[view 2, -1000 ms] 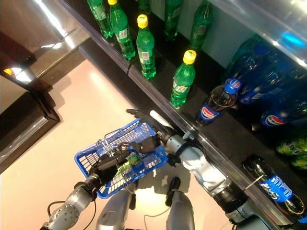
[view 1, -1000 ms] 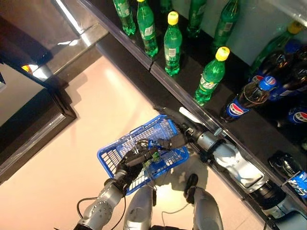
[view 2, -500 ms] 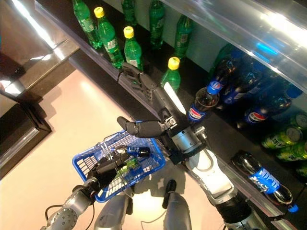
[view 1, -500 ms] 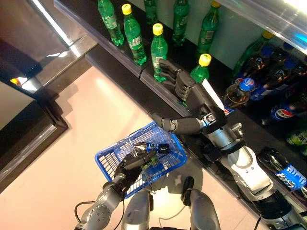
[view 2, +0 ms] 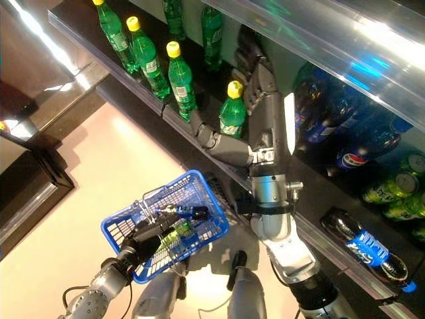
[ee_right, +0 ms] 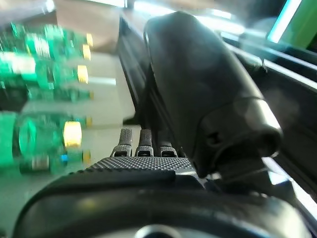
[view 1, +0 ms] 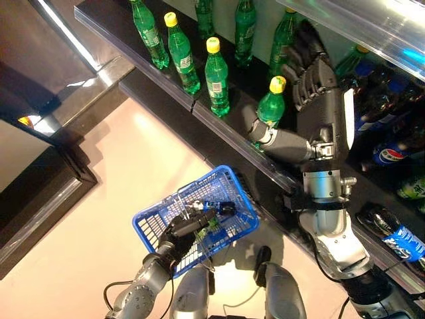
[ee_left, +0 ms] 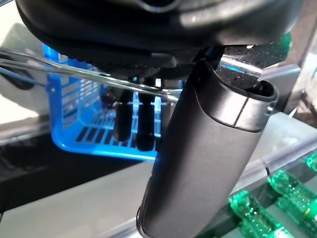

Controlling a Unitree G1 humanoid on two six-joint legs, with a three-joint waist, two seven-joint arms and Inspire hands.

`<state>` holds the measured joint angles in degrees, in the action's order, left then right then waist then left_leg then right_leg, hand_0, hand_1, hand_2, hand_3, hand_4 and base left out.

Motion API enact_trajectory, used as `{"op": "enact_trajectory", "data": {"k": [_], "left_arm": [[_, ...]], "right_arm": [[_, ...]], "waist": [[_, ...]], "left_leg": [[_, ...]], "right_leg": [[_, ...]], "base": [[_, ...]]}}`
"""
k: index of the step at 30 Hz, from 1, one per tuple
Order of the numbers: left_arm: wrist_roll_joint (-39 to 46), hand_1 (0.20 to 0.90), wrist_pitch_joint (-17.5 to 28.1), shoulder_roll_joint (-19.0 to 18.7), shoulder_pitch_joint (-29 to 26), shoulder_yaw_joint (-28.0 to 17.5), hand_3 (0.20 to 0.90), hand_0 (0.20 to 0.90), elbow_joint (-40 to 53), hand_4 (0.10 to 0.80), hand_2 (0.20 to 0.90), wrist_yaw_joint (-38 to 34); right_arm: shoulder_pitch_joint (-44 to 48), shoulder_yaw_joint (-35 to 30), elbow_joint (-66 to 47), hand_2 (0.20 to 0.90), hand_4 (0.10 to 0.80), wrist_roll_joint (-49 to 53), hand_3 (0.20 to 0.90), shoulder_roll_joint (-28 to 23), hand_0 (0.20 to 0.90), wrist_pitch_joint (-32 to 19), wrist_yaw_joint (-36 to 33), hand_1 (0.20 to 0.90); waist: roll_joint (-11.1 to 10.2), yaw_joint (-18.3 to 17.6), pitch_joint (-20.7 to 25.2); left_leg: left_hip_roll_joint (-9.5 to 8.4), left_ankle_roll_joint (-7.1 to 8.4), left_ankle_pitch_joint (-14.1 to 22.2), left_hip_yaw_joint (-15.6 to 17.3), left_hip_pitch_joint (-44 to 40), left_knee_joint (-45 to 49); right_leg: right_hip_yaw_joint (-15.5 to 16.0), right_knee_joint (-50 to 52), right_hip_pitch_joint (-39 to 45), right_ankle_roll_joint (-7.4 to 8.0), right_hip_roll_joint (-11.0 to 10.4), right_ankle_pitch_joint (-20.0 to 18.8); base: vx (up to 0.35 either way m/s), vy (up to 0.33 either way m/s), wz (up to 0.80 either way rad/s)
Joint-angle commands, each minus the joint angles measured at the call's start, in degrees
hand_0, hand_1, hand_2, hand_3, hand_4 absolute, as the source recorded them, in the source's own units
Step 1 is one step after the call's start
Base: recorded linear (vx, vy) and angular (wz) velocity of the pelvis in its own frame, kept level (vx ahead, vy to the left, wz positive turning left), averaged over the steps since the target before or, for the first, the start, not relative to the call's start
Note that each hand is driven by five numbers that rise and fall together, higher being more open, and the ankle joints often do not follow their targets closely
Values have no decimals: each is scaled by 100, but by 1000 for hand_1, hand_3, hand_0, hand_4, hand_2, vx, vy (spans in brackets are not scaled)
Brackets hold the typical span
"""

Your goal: Pick up the drink and place into the basket.

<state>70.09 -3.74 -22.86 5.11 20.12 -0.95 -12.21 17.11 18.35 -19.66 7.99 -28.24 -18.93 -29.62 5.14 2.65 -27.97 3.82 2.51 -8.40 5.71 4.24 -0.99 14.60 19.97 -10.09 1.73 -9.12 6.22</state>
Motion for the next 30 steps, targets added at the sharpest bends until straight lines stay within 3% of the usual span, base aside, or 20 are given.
{"op": "enact_trajectory", "data": {"k": [1, 9, 20, 30], "left_arm": [[144, 300, 1139, 206, -162, -72, 200, 300, 2098, 100, 300, 480], [153, 300, 1285, 196, -310, 35, 200, 300, 2074, 100, 300, 441], [126, 300, 1375, 163, -470, 110, 200, 300, 2076, 100, 300, 451], [56, 300, 1401, 187, -674, 215, 200, 300, 2032, 100, 300, 416]], "right_arm": [[358, -76, -355, 900, 800, -400, 900, 73, 900, -353, -396, 900], [586, 40, -79, 900, 800, -639, 900, 158, 900, -59, -854, 900], [811, 209, 181, 900, 800, -530, 900, 245, 900, 265, -819, 900], [1102, 293, 533, 900, 800, -733, 900, 438, 900, 405, -1242, 900]], "waist": [[17, -6, 785], [38, 20, 600], [6, 100, 410], [-37, 208, 221]], "left_leg": [[-209, 24, 816, -8, -35, 568], [-246, 9, 805, -32, 94, 619], [-285, -9, 783, -92, 278, 663], [-304, -26, 770, -164, 485, 762]], "right_leg": [[-395, -1484, 789, 378, -29, -584], [-380, -1450, 690, 357, -66, -610], [-334, -1454, 574, 352, -88, -665], [-258, -1424, 461, 341, -99, -707]], "base": [[-13, 34, -8], [-14, 13, -3], [-16, 2, 0], [-20, -6, 5]]}}
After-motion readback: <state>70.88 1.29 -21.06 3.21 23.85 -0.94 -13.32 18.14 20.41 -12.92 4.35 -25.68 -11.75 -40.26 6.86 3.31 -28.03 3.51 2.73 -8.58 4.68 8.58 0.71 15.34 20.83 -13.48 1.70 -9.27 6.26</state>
